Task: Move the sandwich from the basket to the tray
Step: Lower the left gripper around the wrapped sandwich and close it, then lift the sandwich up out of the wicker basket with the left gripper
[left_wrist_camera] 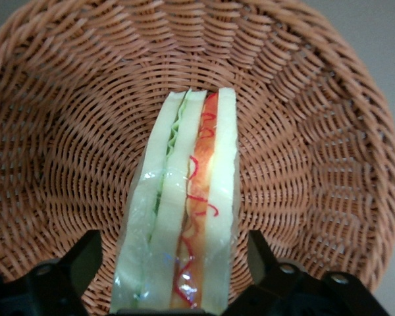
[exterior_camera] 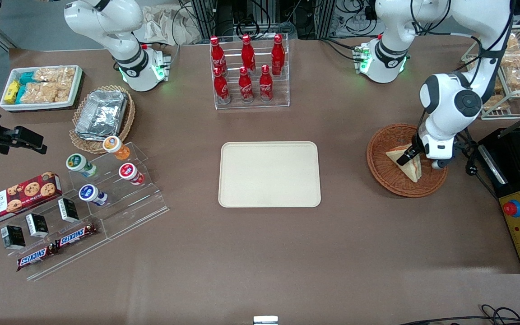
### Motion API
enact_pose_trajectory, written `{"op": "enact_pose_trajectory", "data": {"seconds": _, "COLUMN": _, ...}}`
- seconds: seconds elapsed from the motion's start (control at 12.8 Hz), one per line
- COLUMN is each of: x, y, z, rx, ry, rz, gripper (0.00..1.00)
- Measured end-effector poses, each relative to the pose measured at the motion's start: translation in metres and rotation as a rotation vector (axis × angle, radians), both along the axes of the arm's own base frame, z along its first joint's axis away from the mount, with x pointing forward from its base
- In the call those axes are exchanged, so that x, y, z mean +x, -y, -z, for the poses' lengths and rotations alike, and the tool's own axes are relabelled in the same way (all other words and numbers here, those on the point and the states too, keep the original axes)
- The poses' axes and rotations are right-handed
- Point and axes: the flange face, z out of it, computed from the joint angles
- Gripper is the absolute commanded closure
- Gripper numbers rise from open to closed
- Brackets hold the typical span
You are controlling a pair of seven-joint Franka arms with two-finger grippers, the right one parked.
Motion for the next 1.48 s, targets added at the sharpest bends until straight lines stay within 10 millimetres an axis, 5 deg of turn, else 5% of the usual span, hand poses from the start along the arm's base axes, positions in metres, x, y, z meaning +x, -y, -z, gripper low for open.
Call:
{"op": "enact_pose_trajectory", "data": {"seconds": 0.08, "x": 0.0, "y": 0.0, "z": 0.001, "rx": 0.0, "ry": -0.001, "rz": 0.0, "gripper": 1.0}}
{"op": "enact_pose_trajectory", "data": {"seconds": 0.86, "x": 0.005, "y": 0.001, "z": -0.015, "rx": -0.003, "ry": 0.026, "rz": 0.005, "gripper": 1.0}}
{"op": "enact_pose_trajectory", "data": {"seconds": 1.01, "x": 0.01, "y": 0.002, "z": -0.043, "rx": -0.011, "ry": 0.013, "rz": 0.017, "gripper": 1.0}}
{"op": "enact_pose_trajectory", "data": {"seconds": 1.48, "x": 0.035, "y": 0.003, "z": -0.174, "rx": -0.029, "ry": -0.011, "rz": 0.129, "gripper": 1.0}}
